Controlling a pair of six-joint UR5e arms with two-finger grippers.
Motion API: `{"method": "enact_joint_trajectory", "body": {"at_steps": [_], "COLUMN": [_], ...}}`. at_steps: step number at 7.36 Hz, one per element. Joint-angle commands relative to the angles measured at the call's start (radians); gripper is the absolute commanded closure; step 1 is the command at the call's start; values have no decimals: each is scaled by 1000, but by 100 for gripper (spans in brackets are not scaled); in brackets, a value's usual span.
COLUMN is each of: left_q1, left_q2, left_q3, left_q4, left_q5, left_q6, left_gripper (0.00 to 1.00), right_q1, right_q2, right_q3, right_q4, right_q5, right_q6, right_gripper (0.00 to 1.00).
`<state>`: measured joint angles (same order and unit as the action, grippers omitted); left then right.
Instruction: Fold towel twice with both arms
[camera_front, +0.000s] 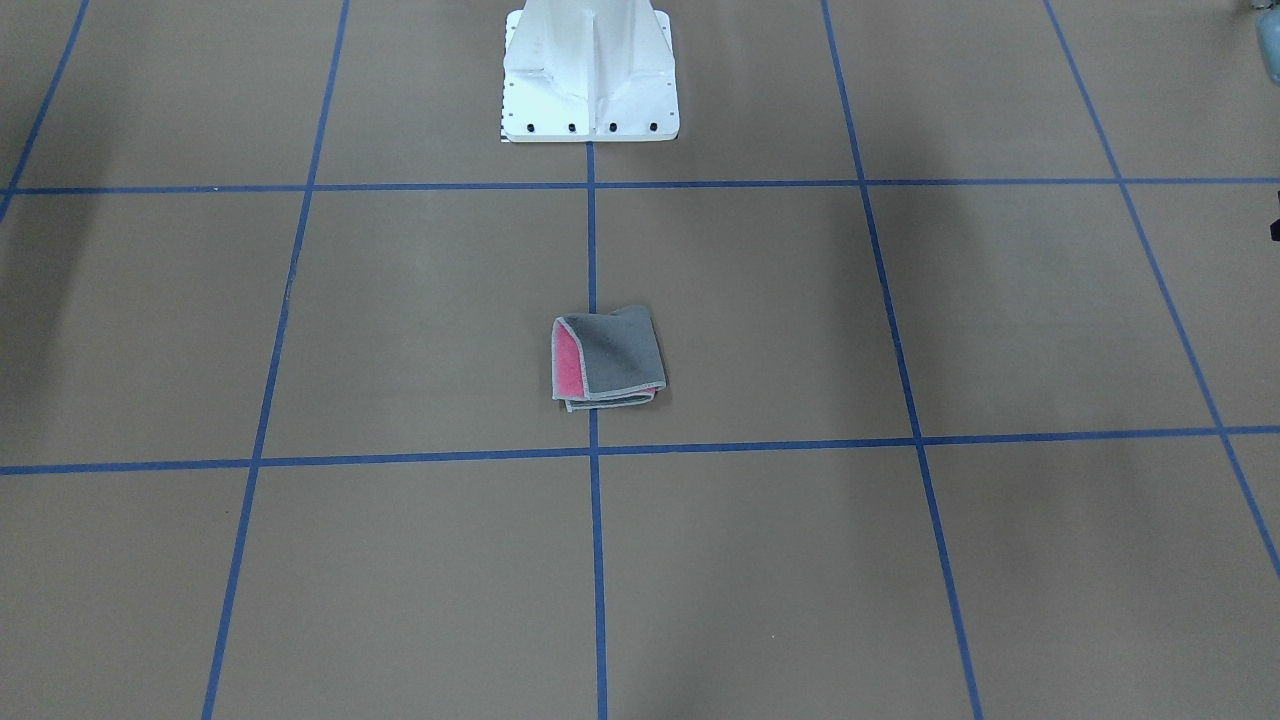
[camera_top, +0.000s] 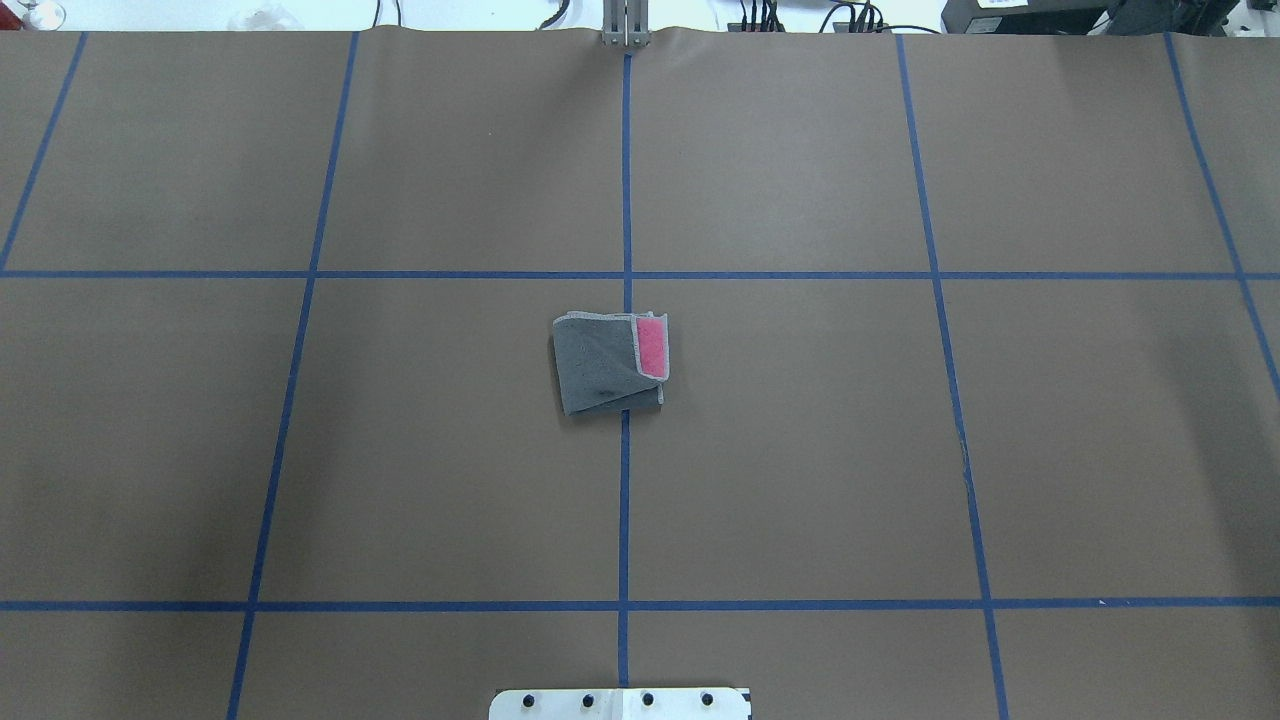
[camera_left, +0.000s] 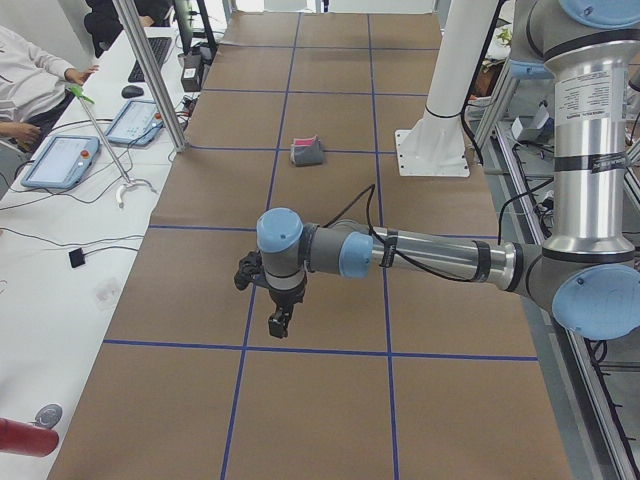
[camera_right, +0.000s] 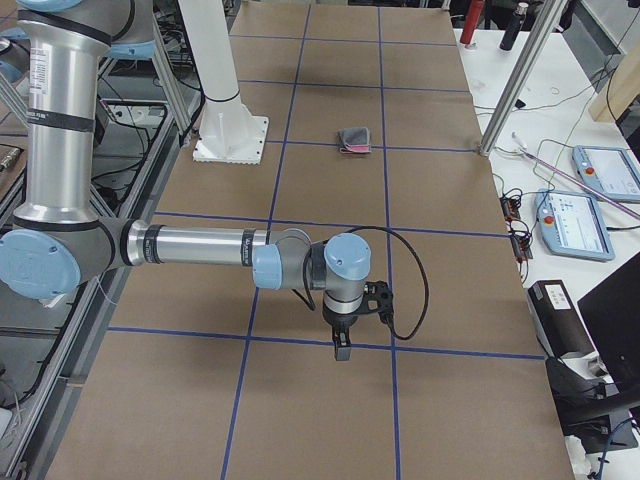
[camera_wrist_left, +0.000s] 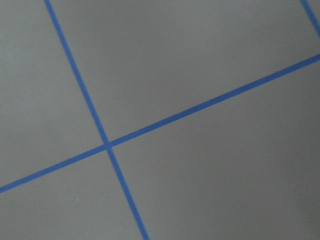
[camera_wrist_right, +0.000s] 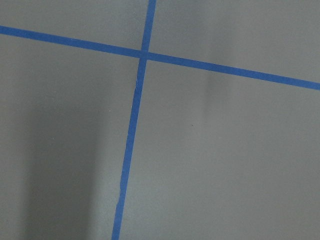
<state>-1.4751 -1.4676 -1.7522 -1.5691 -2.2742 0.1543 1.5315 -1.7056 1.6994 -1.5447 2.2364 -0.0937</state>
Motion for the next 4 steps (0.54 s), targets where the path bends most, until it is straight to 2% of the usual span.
{"method": "enact_joint_trajectory", "body": {"at_steps": [1,4], "left_q1": [-24,-28], "left_q2": [16,16], "left_q3": [49,48], "left_q4": [-18,-19], "left_q5": [-4,-7], "left_q6": [-1,-21], "left_gripper": [0,0], "right_q1": [-1,-1], "right_q2": [0,1], "right_q3": [-3,-1], "right_q4": [0,0], "right_q5": [0,0], "right_q6": [2,2], "right_gripper": [0,0]}}
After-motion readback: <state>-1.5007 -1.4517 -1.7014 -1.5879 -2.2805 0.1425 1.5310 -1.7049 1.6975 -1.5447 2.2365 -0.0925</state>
